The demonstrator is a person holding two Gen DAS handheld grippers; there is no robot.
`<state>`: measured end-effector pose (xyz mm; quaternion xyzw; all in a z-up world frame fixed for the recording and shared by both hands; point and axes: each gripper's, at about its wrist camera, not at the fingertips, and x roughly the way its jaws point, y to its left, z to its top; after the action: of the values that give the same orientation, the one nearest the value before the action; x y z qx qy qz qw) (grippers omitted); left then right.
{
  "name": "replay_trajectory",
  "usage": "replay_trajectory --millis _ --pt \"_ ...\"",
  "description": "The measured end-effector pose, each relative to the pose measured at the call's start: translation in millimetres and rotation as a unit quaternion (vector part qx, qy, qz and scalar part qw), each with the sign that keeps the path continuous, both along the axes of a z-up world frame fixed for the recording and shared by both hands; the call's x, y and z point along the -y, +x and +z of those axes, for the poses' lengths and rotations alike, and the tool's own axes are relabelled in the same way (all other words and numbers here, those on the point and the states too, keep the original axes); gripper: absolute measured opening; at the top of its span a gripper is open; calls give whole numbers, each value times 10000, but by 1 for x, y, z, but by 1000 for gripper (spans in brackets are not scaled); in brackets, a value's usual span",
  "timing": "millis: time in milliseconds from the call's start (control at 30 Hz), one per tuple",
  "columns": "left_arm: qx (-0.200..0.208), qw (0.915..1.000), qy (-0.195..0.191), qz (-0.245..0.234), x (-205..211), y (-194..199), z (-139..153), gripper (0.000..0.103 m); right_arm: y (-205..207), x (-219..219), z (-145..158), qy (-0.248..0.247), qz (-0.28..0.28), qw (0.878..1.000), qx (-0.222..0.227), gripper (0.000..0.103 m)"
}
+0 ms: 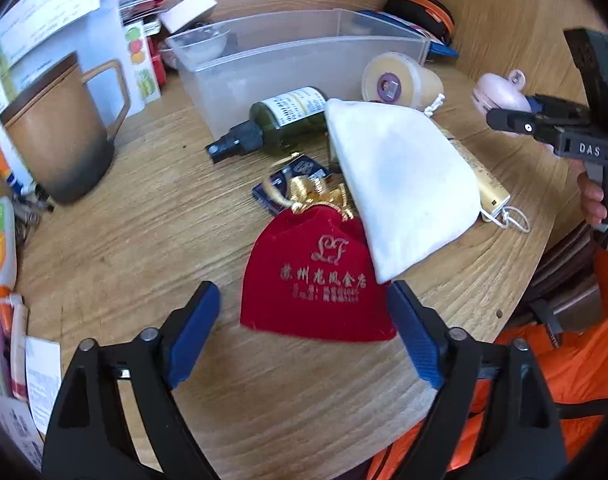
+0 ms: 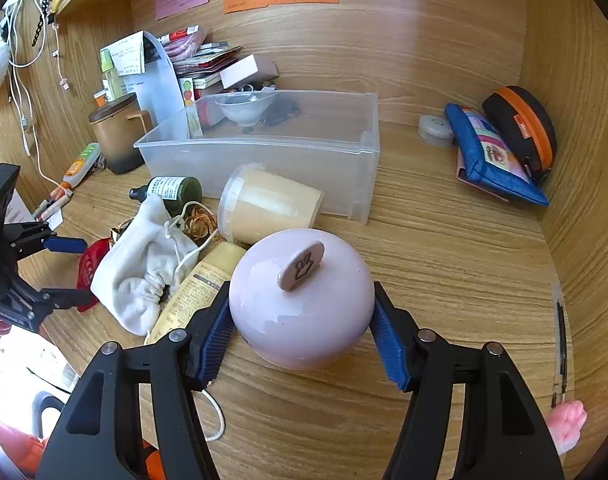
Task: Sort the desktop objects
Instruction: 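Grasp the red velvet pouch with the left tool while the right tool holds the pink round object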
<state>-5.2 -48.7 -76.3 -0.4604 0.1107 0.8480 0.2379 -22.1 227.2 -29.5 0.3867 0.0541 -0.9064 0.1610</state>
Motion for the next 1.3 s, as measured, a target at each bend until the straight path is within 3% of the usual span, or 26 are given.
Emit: replay_trajectory --millis 200,300,367,433,767,1033,1100,1167,1300 --pt "-114 9999 59 -2 -8 -11 -2 87 -7 1 -3 -53 38 9999 93 60" --pt "-230 9995 205 -50 -11 -9 1 63 -8 1 -4 -76 41 9999 119 60" --pt "-158 9992 359 -113 -14 -5 3 37 -8 1 -5 -68 40 9999 133 60" --pt "-198 9990 375 -101 -16 1 6 27 -9 1 -5 -74 47 9999 142 60" --pt "-308 9922 1149 366 16 16 28 26 -3 7 3 -114 170 9998 41 60" --pt "-218 9875 1434 609 34 12 24 27 4 11 6 -56 222 9997 -37 60" --pt "-178 9873 1388 749 35 7 20 23 5 11 7 -66 222 9997 -57 60" --pt "-161 9862 1407 858 37 1 19 8 6 12 8 -58 223 9997 -94 60" --pt "-362 9814 1552 1075 43 -3 28 4 6 12 10 -50 207 9997 -130 60"
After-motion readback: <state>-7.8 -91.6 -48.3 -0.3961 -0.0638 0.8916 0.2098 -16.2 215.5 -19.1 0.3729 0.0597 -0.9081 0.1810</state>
